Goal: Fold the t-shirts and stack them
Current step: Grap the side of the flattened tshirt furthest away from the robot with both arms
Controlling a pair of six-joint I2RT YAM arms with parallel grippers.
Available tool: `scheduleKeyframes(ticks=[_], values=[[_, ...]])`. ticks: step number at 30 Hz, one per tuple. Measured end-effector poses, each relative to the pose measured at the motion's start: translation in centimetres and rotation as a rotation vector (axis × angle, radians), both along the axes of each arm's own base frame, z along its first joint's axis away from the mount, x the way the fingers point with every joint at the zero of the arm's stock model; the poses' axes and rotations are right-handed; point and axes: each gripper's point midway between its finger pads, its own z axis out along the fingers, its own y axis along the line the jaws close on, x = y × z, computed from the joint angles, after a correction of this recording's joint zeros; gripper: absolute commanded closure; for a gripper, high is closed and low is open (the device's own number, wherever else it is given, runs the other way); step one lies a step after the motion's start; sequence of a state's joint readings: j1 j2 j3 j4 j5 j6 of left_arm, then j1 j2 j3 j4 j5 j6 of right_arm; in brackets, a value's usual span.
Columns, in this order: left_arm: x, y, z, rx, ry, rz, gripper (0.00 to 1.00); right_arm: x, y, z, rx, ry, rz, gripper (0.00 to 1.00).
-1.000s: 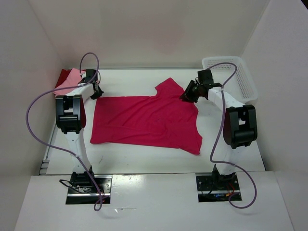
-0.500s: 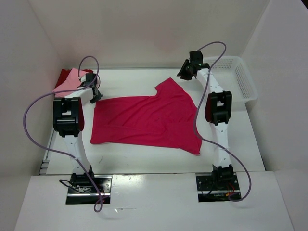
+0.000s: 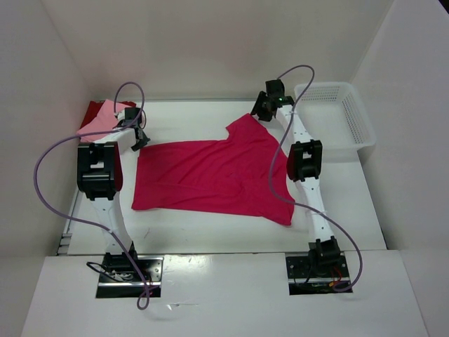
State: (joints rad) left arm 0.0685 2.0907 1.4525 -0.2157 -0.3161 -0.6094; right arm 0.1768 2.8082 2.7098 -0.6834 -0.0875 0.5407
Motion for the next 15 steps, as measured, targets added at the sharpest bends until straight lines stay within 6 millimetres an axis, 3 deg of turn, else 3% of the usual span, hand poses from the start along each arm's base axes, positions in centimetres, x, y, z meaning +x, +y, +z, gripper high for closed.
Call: scheduleKeyframes(ticks=[5, 12, 15], values=[[0.0, 0.0, 0.1, 0.0, -0.002, 0.0, 1.0, -0.1, 2.4, 0.0, 0.056, -0.009, 0.045, 0.47], [-0.4, -0.1, 1.3, -0.001, -0.025, -0.002, 1.0, 0.1, 4.1, -0.8, 0.141, -0.003, 0.055, 0.94], [-0.7, -0.1, 1.3, -0.001, -0.026, -0.002, 1.0, 0.4, 4.4, -0.7, 0.168, -0.006, 0.042, 1.0]])
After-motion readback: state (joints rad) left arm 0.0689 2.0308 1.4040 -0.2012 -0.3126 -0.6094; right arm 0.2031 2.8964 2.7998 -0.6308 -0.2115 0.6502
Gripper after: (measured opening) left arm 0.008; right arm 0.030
